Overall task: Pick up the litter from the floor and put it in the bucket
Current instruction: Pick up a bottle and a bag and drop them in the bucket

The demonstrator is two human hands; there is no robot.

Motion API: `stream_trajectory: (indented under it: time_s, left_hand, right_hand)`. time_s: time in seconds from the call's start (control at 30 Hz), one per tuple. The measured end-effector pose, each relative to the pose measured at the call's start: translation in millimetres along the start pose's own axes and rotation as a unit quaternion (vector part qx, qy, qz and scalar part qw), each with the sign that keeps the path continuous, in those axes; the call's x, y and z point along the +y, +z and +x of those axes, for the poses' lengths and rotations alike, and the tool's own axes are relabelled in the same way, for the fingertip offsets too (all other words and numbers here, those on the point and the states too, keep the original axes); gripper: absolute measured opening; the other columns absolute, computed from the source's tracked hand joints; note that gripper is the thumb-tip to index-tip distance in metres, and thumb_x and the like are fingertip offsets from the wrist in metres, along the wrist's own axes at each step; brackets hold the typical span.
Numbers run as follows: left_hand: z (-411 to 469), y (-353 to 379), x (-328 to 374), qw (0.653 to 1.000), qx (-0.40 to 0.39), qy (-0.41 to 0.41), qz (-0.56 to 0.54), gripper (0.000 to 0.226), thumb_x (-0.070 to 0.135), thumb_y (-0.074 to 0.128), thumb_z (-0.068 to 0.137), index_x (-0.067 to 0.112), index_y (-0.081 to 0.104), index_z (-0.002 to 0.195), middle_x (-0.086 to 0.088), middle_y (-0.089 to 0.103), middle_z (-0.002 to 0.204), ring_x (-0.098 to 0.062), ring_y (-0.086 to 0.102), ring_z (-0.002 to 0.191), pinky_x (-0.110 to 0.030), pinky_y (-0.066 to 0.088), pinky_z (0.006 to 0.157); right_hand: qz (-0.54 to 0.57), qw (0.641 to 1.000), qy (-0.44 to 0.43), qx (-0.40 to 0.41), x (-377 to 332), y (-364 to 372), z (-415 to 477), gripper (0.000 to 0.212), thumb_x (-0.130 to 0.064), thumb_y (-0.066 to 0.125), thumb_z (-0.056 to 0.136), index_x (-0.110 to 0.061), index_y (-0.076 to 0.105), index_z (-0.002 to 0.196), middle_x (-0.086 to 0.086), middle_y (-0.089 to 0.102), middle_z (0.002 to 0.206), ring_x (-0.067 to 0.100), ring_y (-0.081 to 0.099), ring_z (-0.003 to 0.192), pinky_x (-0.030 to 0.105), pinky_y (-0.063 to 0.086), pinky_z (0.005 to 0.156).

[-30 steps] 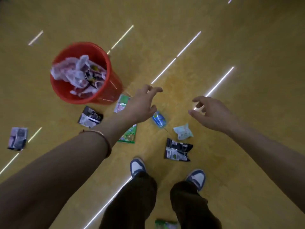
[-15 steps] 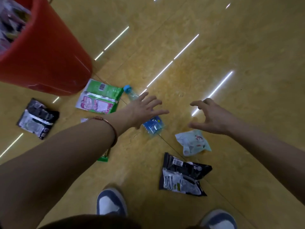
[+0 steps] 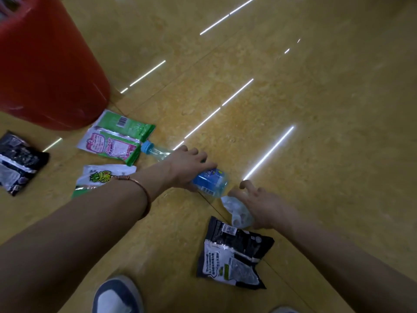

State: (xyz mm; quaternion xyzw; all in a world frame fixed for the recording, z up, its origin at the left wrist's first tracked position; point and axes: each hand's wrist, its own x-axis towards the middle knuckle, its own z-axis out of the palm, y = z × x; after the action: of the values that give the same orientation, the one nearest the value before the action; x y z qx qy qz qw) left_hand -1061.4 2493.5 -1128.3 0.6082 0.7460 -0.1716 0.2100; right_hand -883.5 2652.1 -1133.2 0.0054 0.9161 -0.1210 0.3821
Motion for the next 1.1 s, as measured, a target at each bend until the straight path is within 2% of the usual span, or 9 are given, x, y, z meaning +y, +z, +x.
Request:
stream_trajectory:
  time_s: [0.27,0.4,0.5,0.6,0.67,0.73,0.87,1.0,1.1]
  left_hand:
    - [-11.2,-12.4,-3.9,0.997,0.011,-0.041,-0.071,0.087,0.065,0.055,0.078,0.028,0.015,0.146,-0.002,0.041,0.134,-0.024,0.046,0.115,-0.037,0.043,0.086]
    - [-27.2,-24.9,-6.6,0.986,0.013,-0.08,-0.145,0.092,0.069,0.055,0.076,0.025,0.016,0.147,-0.002,0.044,0.133,-0.023,0.049,0.114,-0.037,0.047,0.087]
    - [-59.9,-53.4,-3.6,0.96,0.045,-0.114,-0.25,0.093,0.067,0.056,0.075,0.021,0.019,0.147,-0.005,0.047,0.135,-0.025,0.052,0.115,-0.037,0.046,0.091]
    - [-110.8,-94.3,10.7,0.919,0.058,-0.155,-0.358,0.088,0.063,0.056,0.078,0.016,0.022,0.144,-0.008,0.05,0.137,-0.025,0.055,0.113,-0.035,0.047,0.091]
    - [-146.4,-128.1,20.0,0.896,0.052,-0.17,-0.407,0.086,0.063,0.053,0.08,0.014,0.021,0.143,-0.008,0.051,0.135,-0.024,0.057,0.109,-0.036,0.048,0.09]
    - [-178.8,-166.9,23.9,0.878,0.053,-0.174,-0.442,0.086,0.066,0.048,0.08,0.015,0.021,0.143,-0.008,0.051,0.133,-0.023,0.058,0.106,-0.038,0.049,0.09]
    - [-244.2,-256.0,24.0,0.833,0.088,-0.21,-0.505,0.088,0.071,0.044,0.078,0.019,0.019,0.145,-0.004,0.049,0.135,-0.018,0.055,0.11,-0.039,0.047,0.093]
    - [-313.1,-355.7,25.8,0.803,0.133,-0.252,-0.524,0.085,0.068,0.049,0.078,0.025,0.022,0.146,0.004,0.048,0.135,-0.014,0.052,0.113,-0.03,0.042,0.094]
    - [-364.1,-426.3,26.8,0.776,0.191,-0.273,-0.535,0.083,0.067,0.053,0.076,0.028,0.026,0.145,0.008,0.051,0.131,-0.007,0.053,0.106,-0.025,0.042,0.089]
  right_hand:
    - [-0.026,0.999,0.012,0.033,-6.6,20.1,4.6,0.064,-0.026,0.063,0.085,-0.03,0.029,0.14,0.004,0.033,0.14,0.029,0.046,0.115,0.031,0.048,0.075]
    - [0.065,0.994,0.028,0.089,-7.6,10.3,-14.0,0.038,-0.029,0.054,0.093,-0.024,0.046,0.129,0.003,0.051,0.122,0.02,0.053,0.1,0.027,0.044,0.073]
    - [0.156,0.975,0.073,0.139,-4.0,-18.9,-46.4,0.035,-0.011,0.057,0.089,-0.018,0.055,0.123,0.006,0.058,0.115,0.023,0.057,0.093,0.029,0.044,0.071]
    - [0.211,0.955,0.104,0.181,-9.8,-66.3,-93.5,0.025,-0.004,0.059,0.084,-0.01,0.066,0.108,0.012,0.067,0.097,0.031,0.06,0.087,0.027,0.036,0.061]
    - [0.24,0.943,0.114,0.198,-20.5,-107.2,-131.2,0.013,-0.007,0.056,0.085,-0.011,0.068,0.089,0.008,0.061,0.074,0.032,0.06,0.076,0.024,0.032,0.051]
    - [0.262,0.932,0.114,0.223,-34.2,-150.1,-168.5,0.017,-0.016,0.049,0.083,-0.018,0.063,0.073,0.001,0.053,0.061,0.029,0.056,0.065,0.014,0.03,0.048]
    - [0.314,0.906,0.093,0.267,-68.1,-241.1,-237.3,0.024,0.0,0.054,0.084,-0.017,0.071,0.088,0.002,0.058,0.065,0.022,0.055,0.064,0.008,0.035,0.054]
    - [0.346,0.892,0.055,0.287,-106.3,-330.5,-300.3,0.03,0.002,0.052,0.084,-0.014,0.071,0.1,0.002,0.06,0.076,0.019,0.054,0.072,0.008,0.035,0.057]
    - [0.346,0.886,0.007,0.31,-136.8,-401.5,-344.0,0.024,0.004,0.049,0.084,-0.009,0.068,0.087,-0.006,0.05,0.071,0.007,0.047,0.068,0.005,0.034,0.061]
